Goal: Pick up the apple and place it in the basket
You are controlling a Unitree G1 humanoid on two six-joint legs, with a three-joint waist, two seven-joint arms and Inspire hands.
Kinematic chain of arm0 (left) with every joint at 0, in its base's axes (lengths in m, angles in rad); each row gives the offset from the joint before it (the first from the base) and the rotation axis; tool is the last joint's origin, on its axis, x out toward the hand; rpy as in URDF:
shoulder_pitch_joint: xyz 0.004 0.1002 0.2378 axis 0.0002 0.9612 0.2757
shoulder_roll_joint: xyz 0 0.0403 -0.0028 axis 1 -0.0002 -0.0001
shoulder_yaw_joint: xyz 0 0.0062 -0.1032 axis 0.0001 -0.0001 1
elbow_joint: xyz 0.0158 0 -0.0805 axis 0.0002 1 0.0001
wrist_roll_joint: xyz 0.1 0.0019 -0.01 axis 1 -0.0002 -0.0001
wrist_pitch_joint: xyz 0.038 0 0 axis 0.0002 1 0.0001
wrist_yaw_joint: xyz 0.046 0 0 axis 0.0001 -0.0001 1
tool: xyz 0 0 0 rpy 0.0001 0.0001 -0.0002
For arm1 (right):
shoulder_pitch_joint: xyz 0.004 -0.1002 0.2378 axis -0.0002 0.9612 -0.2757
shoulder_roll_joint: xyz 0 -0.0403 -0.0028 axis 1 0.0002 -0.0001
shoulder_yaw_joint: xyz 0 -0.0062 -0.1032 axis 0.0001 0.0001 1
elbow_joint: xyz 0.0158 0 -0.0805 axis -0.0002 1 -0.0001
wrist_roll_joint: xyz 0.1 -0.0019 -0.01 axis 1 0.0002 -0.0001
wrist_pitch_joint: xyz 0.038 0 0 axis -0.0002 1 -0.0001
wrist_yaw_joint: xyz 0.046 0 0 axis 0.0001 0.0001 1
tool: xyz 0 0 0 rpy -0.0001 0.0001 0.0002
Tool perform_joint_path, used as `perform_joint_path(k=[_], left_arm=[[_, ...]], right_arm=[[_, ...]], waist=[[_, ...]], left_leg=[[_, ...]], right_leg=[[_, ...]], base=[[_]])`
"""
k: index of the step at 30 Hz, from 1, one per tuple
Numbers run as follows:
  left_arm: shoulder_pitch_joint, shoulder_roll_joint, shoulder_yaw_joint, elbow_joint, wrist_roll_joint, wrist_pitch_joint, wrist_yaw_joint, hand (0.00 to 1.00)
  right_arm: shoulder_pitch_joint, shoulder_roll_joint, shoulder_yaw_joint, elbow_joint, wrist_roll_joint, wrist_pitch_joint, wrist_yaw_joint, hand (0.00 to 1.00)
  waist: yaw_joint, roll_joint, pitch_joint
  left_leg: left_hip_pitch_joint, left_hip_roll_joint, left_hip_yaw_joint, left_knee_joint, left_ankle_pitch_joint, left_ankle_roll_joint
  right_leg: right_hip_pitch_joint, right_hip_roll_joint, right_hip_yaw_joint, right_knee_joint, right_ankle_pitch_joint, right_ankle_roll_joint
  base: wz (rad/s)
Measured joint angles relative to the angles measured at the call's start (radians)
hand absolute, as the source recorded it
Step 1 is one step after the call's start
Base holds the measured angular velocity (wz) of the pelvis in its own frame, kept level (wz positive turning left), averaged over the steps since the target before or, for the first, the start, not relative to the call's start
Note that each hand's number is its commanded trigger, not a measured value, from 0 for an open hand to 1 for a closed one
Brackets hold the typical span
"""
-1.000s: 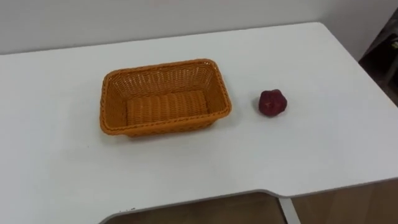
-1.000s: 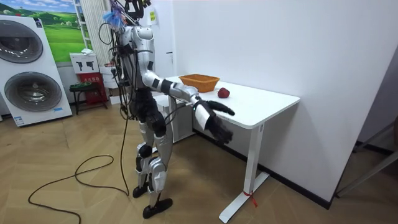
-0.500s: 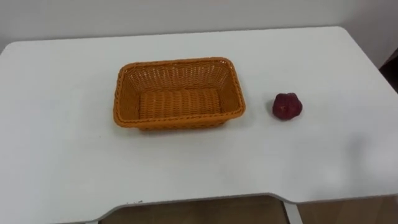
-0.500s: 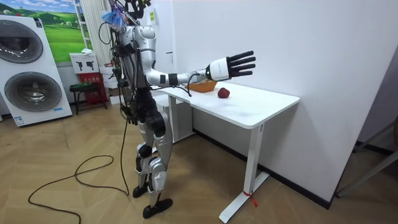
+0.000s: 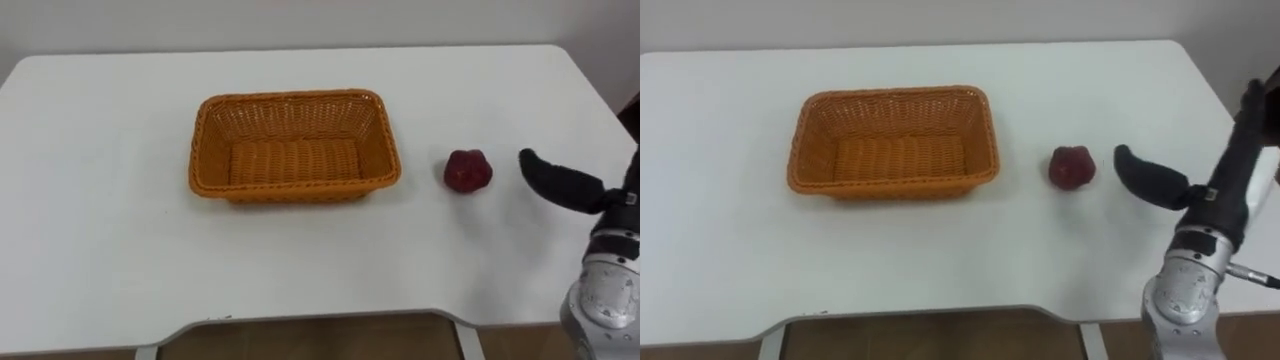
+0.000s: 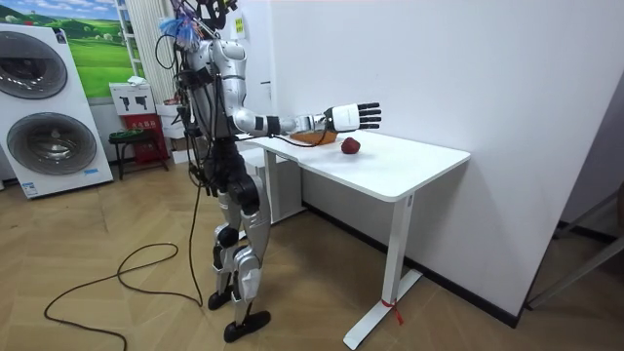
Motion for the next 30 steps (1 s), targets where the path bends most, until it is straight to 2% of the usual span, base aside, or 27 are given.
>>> perform_joint_path(k=[5,10,12,18,21,27,30], left_arm=[[-0.001,0.001,-0.012,-0.020,0.012,-0.003,-0.025,0.00],[0.006,0.001,-0.012,-0.023,0.019,-0.001,-0.043,0.00],[0.006,0.001,-0.012,-0.025,0.019,-0.001,-0.043,0.00],[0.001,0.002,-0.012,-0.013,0.019,-0.001,-0.043,0.00],[0.000,0.001,-0.021,-0.005,0.019,-0.001,-0.048,0.00],[-0.001,0.003,-0.019,-0.007,0.020,-0.001,-0.081,0.00],[-0.006,0.015,-0.020,-0.007,0.019,-0.002,-0.087,0.00]], right_arm=[[-0.012,-0.003,0.038,0.000,-0.004,0.000,0.108,0.00],[-0.012,-0.008,0.071,0.000,-0.004,0.004,0.201,0.00],[-0.012,-0.008,0.075,0.003,-0.004,0.004,0.223,0.00],[-0.014,-0.019,0.083,0.111,0.007,0.005,0.265,0.00],[-0.020,-0.030,0.080,0.158,0.036,0.018,0.275,0.00],[-0.090,-0.046,0.068,0.279,0.071,0.019,0.313,0.00],[-0.124,-0.068,0.066,0.340,0.092,0.019,0.341,0.00]], waist=[[0.021,0.011,0.0018],[0.025,0.032,-0.0101],[0.025,0.034,-0.0107],[0.025,0.022,-0.0080],[0.024,0.017,-0.0062],[0.022,0.008,-0.0065],[0.021,-0.005,-0.0041]], left_leg=[[0.001,0.001,-0.002,0.000,0.000,0.000],[0.002,0.000,-0.004,0.001,0.000,0.000],[0.003,0.000,-0.004,0.002,0.000,0.000],[0.000,0.000,-0.012,0.008,0.000,0.000],[-0.007,0.000,-0.020,0.011,0.000,0.000],[-0.013,-0.001,-0.026,0.018,0.000,0.000],[-0.013,0.000,-0.028,0.019,0.000,0.000]], right_leg=[[0.002,0.001,0.000,0.000,0.000,0.000],[0.004,0.001,-0.002,0.000,0.001,-0.001],[0.005,0.001,-0.002,0.000,0.001,-0.001],[0.008,-0.001,-0.011,0.002,0.001,-0.001],[0.006,-0.002,-0.019,0.003,0.001,-0.002],[0.007,-0.003,-0.030,0.002,0.002,-0.003],[0.009,-0.004,-0.038,0.001,0.002,-0.003]], base=[[0.01],[0.00],[0.00],[0.02],[0.08],[0.05],[0.06]])
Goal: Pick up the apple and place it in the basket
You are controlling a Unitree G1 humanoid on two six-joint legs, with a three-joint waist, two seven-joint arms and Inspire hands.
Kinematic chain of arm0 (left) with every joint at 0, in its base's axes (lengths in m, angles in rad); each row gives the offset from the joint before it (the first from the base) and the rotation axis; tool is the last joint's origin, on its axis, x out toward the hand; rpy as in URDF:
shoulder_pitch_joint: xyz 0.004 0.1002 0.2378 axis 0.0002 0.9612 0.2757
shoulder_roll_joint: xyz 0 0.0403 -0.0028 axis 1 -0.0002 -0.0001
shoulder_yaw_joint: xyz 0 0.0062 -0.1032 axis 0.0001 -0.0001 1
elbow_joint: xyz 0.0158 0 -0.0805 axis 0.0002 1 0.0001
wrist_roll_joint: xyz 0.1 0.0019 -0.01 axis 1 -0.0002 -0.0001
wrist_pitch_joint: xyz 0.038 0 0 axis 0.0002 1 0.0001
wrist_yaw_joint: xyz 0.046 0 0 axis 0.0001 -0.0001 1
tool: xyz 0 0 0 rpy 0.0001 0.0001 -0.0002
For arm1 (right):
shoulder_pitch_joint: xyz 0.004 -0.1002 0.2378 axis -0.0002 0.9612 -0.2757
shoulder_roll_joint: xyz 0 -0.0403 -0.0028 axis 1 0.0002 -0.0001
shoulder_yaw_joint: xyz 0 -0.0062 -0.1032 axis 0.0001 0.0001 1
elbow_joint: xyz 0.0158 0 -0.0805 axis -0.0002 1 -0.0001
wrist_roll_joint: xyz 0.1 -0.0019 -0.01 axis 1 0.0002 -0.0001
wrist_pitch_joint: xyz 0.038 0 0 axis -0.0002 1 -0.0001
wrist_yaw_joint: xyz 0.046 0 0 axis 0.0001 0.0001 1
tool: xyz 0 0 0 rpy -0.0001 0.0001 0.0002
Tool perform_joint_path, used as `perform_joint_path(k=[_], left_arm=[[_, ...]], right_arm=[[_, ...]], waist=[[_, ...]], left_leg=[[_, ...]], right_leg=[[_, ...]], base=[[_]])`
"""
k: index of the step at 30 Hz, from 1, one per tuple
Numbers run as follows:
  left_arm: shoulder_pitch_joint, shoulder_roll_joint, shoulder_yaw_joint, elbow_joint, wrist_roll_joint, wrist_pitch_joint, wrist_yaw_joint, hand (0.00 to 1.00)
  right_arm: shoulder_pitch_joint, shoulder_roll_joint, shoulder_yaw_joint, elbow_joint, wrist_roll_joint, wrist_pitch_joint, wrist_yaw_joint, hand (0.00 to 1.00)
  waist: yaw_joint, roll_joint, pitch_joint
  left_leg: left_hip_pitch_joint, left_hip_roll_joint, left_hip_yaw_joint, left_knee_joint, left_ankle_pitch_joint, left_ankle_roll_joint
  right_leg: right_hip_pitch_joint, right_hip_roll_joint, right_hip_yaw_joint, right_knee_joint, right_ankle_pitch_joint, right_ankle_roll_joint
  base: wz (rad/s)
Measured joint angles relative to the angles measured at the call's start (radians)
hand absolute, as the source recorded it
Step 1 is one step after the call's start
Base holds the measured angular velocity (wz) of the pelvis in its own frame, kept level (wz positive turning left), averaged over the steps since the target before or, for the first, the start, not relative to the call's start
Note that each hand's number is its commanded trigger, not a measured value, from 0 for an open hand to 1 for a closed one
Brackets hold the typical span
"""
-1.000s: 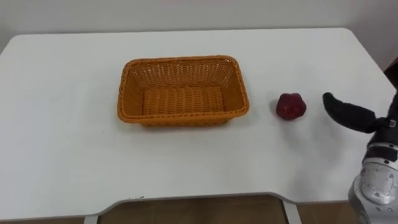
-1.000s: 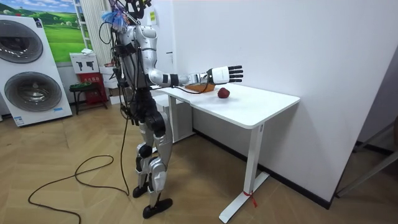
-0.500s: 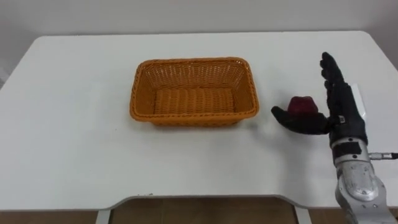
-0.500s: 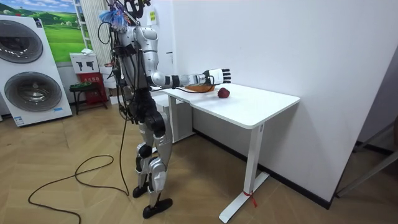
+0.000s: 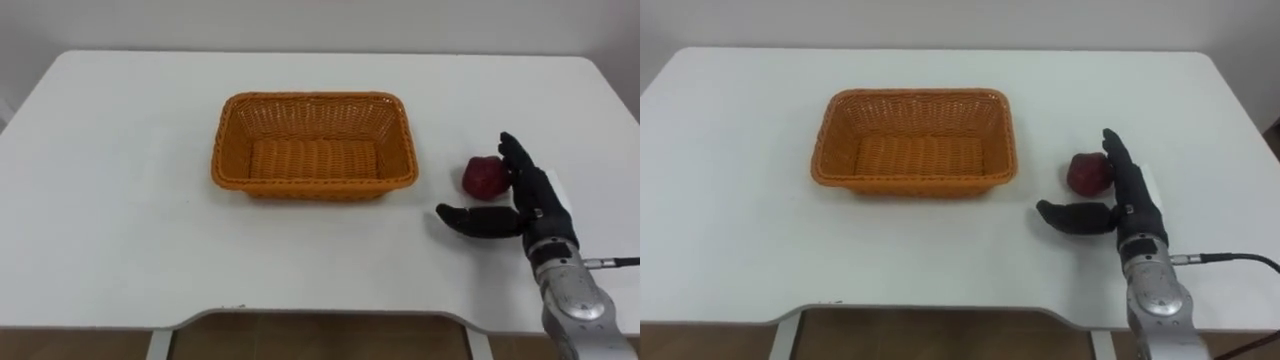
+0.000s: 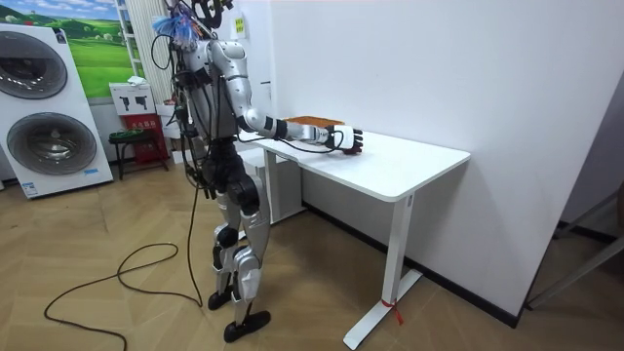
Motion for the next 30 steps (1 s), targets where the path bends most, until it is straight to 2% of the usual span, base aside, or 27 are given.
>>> perform_joint_path(k=[3,10,15,16,17,18,19,23,28,30], left_arm=[[0.002,0.007,0.007,0.000,0.001,0.000,-0.007,0.00],[0.002,0.008,0.027,0.000,0.003,0.000,-0.035,0.00],[0.002,0.008,0.038,0.003,0.002,0.000,-0.042,0.00],[0.003,0.008,0.038,0.003,0.001,0.001,-0.042,0.00],[0.003,0.008,0.038,0.003,0.000,0.001,-0.042,0.00],[0.003,0.008,0.038,0.003,0.000,0.001,-0.042,0.00],[0.002,0.008,0.038,0.003,0.000,0.002,-0.042,0.00],[0.002,0.009,0.039,0.003,0.000,0.003,-0.039,0.00],[-0.006,0.019,0.038,0.011,0.001,0.005,-0.033,0.00],[-0.006,0.023,0.038,0.014,0.000,0.005,-0.033,0.00]], right_arm=[[-0.010,-0.016,-0.004,0.037,-0.001,0.000,0.012,0.00],[-0.070,-0.049,-0.008,0.129,-0.002,-0.004,0.042,0.00],[-0.089,-0.056,-0.014,0.163,-0.011,-0.004,0.044,0.00],[-0.089,-0.056,-0.014,0.167,-0.011,-0.004,0.044,0.35],[-0.089,-0.056,-0.014,0.169,-0.011,-0.004,0.045,0.77],[-0.089,-0.056,-0.014,0.169,-0.016,-0.003,0.046,0.91],[-0.089,-0.056,-0.014,0.170,-0.024,-0.003,0.050,1.00],[-0.091,-0.059,-0.013,0.171,-0.055,-0.002,0.049,1.00],[-0.127,-0.117,-0.019,0.243,-0.103,-0.002,0.036,1.00],[-0.129,-0.120,-0.022,0.249,-0.121,-0.001,0.031,1.00]], waist=[[0.004,-0.009,-0.0017],[0.005,-0.010,-0.0021],[0.006,-0.010,-0.0020],[0.007,-0.010,-0.0019],[0.007,-0.010,-0.0019],[0.008,-0.010,-0.0019],[0.009,-0.010,-0.0017],[0.010,-0.013,-0.0010],[0.032,-0.024,-0.0024],[0.037,-0.027,-0.0028]], left_leg=[[-0.001,0.000,-0.005,0.000,0.000,0.000],[0.005,0.000,-0.013,0.000,0.001,0.001],[0.010,0.000,-0.021,0.001,0.001,0.001],[0.012,0.000,-0.023,0.002,0.001,0.001],[0.013,0.000,-0.023,0.002,0.001,0.001],[0.014,0.000,-0.024,0.004,0.001,0.001],[0.013,0.000,-0.024,0.005,0.001,0.001],[0.006,-0.001,-0.031,0.010,0.001,0.001],[0.007,-0.003,-0.039,0.010,0.001,0.001],[0.006,-0.003,-0.044,0.010,0.001,0.001]], right_leg=[[0.002,-0.002,-0.008,-0.002,0.000,0.000],[0.015,-0.005,-0.020,-0.017,0.004,0.002],[0.024,-0.004,-0.021,-0.016,0.004,0.002],[0.027,-0.004,-0.022,-0.017,0.004,0.002],[0.028,-0.004,-0.023,-0.016,0.004,0.002],[0.029,-0.004,-0.025,-0.016,0.004,0.002],[0.029,-0.004,-0.025,-0.016,0.004,0.002],[0.028,-0.003,-0.030,-0.016,0.004,0.002],[0.033,-0.003,-0.039,-0.019,0.004,0.001],[0.034,-0.002,-0.044,-0.020,0.004,0.001]], base=[[0.05],[0.02],[0.03],[0.03],[0.00],[0.00],[0.00],[0.05],[0.04],[0.08]])
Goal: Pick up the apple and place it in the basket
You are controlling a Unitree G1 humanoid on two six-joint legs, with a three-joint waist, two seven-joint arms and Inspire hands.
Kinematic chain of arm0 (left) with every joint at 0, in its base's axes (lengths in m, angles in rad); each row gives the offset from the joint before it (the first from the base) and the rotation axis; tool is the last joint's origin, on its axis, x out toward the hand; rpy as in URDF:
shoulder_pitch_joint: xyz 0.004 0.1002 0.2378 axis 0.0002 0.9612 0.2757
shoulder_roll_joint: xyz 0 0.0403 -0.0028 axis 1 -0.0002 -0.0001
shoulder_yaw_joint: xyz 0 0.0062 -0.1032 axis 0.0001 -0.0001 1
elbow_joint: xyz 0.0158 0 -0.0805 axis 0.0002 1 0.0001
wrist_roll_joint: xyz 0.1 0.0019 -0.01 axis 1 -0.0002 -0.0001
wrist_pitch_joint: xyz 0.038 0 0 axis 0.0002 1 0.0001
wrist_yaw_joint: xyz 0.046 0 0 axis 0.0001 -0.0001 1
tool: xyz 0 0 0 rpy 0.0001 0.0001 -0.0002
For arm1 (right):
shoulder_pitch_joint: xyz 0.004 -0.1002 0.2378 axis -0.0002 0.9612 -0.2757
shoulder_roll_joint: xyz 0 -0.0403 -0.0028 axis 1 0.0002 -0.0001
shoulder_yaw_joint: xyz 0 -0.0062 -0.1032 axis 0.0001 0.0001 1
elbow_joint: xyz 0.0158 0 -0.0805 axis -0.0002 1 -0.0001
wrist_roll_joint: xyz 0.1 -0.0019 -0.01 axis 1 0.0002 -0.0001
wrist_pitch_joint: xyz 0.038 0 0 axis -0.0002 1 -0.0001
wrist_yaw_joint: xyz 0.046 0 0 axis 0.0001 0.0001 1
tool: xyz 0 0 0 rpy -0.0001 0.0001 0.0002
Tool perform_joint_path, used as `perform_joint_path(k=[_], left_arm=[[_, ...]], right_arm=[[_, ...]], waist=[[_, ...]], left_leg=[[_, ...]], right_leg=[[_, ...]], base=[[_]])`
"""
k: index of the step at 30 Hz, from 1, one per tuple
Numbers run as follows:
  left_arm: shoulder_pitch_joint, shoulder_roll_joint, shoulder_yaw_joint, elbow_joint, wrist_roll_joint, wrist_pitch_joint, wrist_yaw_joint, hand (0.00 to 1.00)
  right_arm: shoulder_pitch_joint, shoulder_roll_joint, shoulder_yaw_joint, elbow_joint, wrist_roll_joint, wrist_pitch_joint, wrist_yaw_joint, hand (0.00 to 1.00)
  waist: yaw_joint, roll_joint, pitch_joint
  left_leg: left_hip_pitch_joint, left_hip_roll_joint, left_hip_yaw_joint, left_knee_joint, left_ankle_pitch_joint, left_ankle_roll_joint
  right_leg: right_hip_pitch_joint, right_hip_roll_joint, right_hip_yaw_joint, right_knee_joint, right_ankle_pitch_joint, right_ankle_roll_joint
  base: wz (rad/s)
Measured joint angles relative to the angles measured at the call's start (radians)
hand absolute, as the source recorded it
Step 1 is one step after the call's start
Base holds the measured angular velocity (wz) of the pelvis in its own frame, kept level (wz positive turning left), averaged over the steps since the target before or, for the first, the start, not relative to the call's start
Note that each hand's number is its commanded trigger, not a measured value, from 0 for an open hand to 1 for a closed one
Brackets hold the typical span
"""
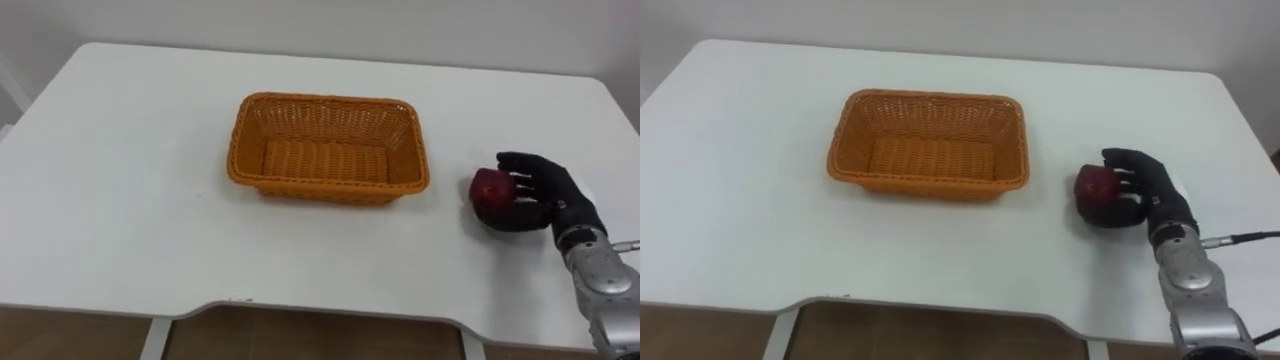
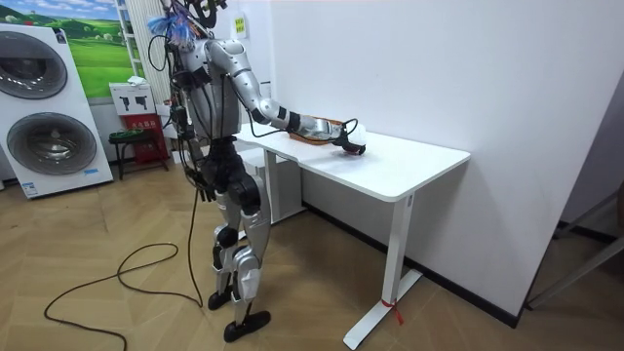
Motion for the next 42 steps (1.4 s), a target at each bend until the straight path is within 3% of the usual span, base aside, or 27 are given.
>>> perform_joint_path(k=[14,20,22,27,30,34,38,42], left_arm=[[-0.001,0.021,-0.008,0.009,-0.002,0.000,0.001,0.00],[-0.001,0.017,-0.014,0.013,0.000,0.004,0.001,0.00],[-0.003,0.005,-0.014,0.016,0.002,0.020,0.001,0.00],[0.008,-0.001,-0.011,0.014,0.000,0.022,0.002,0.00],[0.008,0.000,-0.008,0.014,0.000,0.019,0.028,0.00],[0.009,-0.002,-0.010,0.015,0.000,0.014,0.058,0.00],[0.003,-0.002,-0.019,0.016,0.000,0.015,0.071,0.00],[-0.002,-0.006,-0.041,0.015,0.000,0.016,0.078,0.00]], right_arm=[[-0.010,-0.001,0.011,0.010,-0.049,0.003,-0.006,1.00],[-0.009,0.007,0.014,-0.005,-0.012,0.034,-0.027,1.00],[-0.009,0.009,0.013,-0.063,-0.011,0.048,-0.039,1.00],[0.020,0.021,0.011,-0.294,-0.007,0.051,-0.055,1.00],[0.022,0.027,0.011,-0.426,0.009,0.050,-0.070,1.00],[0.049,0.053,0.012,-0.597,0.010,0.037,-0.099,1.00],[0.050,0.053,0.018,-0.670,-0.012,0.037,-0.100,1.00],[0.049,0.054,0.057,-0.688,-0.033,0.038,-0.071,1.00]], waist=[[0.001,-0.012,0.0000],[0.009,-0.004,-0.0020],[0.005,0.014,-0.0014],[-0.015,0.037,-0.0084],[-0.014,0.035,-0.0067],[-0.010,0.017,0.0027],[-0.006,0.009,-0.0010],[0.013,0.019,-0.0001]], left_leg=[[0.001,0.000,-0.002,0.001,0.000,0.000],[0.006,0.000,-0.004,0.007,0.000,0.000],[0.008,-0.001,-0.004,0.005,0.000,0.000],[0.013,-0.001,0.001,0.002,0.000,0.000],[0.020,0.000,0.006,-0.001,0.001,-0.001],[0.025,0.002,0.007,-0.013,0.001,-0.001],[0.012,0.001,0.011,-0.013,0.001,-0.001],[0.012,0.002,0.023,-0.015,0.001,-0.001]], right_leg=[[0.011,-0.001,-0.008,-0.012,0.001,0.000],[0.016,0.000,0.000,-0.010,0.001,-0.001],[0.020,-0.001,-0.001,-0.010,0.002,0.000],[0.022,0.001,0.002,-0.009,0.002,0.000],[0.026,0.002,0.001,-0.011,0.002,0.000],[0.032,0.001,-0.001,-0.013,0.002,0.001],[0.017,0.000,0.005,-0.012,0.003,0.001],[0.012,0.003,0.017,-0.014,0.004,0.000]], base=[[0.02],[0.00],[0.00],[0.00],[-0.01],[0.00],[-0.03],[-0.08]])
